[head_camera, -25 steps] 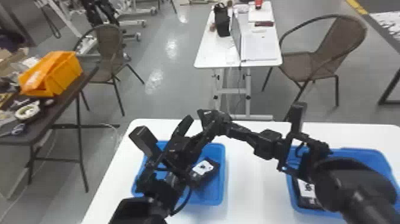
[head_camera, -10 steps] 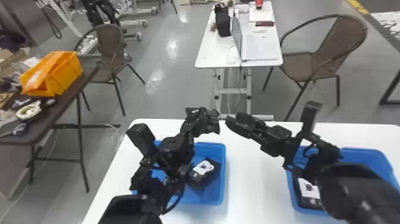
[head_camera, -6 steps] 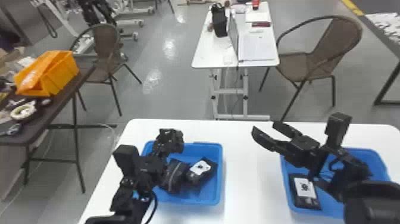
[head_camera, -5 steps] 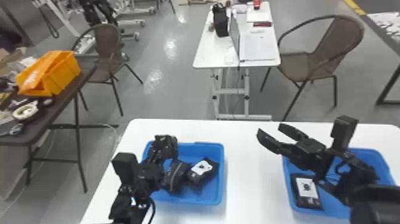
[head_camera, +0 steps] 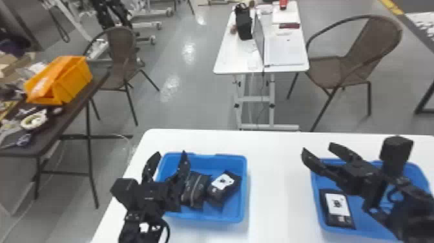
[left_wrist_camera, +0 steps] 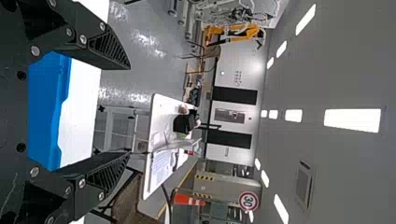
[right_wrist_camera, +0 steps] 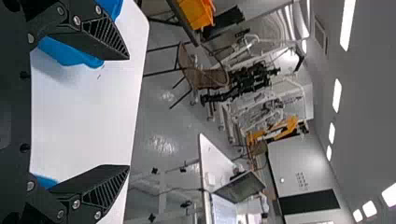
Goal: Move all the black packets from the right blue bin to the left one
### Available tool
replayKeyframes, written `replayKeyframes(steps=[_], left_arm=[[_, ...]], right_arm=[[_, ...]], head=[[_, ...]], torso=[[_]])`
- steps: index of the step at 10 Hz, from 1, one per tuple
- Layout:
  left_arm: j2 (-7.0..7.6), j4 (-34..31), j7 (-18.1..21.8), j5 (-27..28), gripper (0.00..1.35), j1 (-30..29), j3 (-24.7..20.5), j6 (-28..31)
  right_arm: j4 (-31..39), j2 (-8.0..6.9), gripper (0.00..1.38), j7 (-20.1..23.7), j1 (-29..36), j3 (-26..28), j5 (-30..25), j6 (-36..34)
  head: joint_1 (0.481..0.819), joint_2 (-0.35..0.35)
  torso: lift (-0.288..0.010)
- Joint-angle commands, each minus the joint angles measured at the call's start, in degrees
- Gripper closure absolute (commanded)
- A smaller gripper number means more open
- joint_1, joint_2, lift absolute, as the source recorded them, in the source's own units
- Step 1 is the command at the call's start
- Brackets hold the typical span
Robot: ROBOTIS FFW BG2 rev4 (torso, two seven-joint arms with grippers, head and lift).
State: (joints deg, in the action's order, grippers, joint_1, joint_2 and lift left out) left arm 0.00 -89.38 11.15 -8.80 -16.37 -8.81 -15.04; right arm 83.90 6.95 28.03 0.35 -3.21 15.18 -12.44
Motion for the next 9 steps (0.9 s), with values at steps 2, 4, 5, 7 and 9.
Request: replayKeyframes(steps=[2, 4, 5, 7, 9], left_arm=[[-0.15, -0.27, 0.01, -1.31, 0.1, 0.02, 0.55, -0.34], [-0.15, -0.27, 0.01, -1.84, 0.1, -0.15, 0.55, -0.43], [-0.15, -0.27, 0.01, -2.01, 0.1, -0.15, 0.55, -0.52], [-0.15, -0.27, 0.01, -2.1, 0.1, -0.06, 0.81, -0.52], [-0.15, -0.27, 0.01, -2.54, 0.1, -0.06, 1.08, -0.34]], right_arm=[[5.04, -0.01, 0.22, -6.85, 7.29, 3.38, -1.03, -2.41], [5.22, 0.08, 0.22, -9.14, 10.9, 5.14, -2.35, -4.35], [4.08, 0.17, 0.22, -9.4, 11.6, 5.4, -2.7, -4.87], [0.83, 0.26, 0.22, -9.4, 10.98, 5.4, -3.67, -4.96], [-2.16, 0.34, 0.21, -9.31, 9.75, 5.32, -4.81, -4.96]], head=[[0.695, 0.138], [0.695, 0.104], [0.695, 0.092], [0.695, 0.081], [0.695, 0.07]], torso=[[0.0], [0.0], [0.0], [0.0], [0.0]])
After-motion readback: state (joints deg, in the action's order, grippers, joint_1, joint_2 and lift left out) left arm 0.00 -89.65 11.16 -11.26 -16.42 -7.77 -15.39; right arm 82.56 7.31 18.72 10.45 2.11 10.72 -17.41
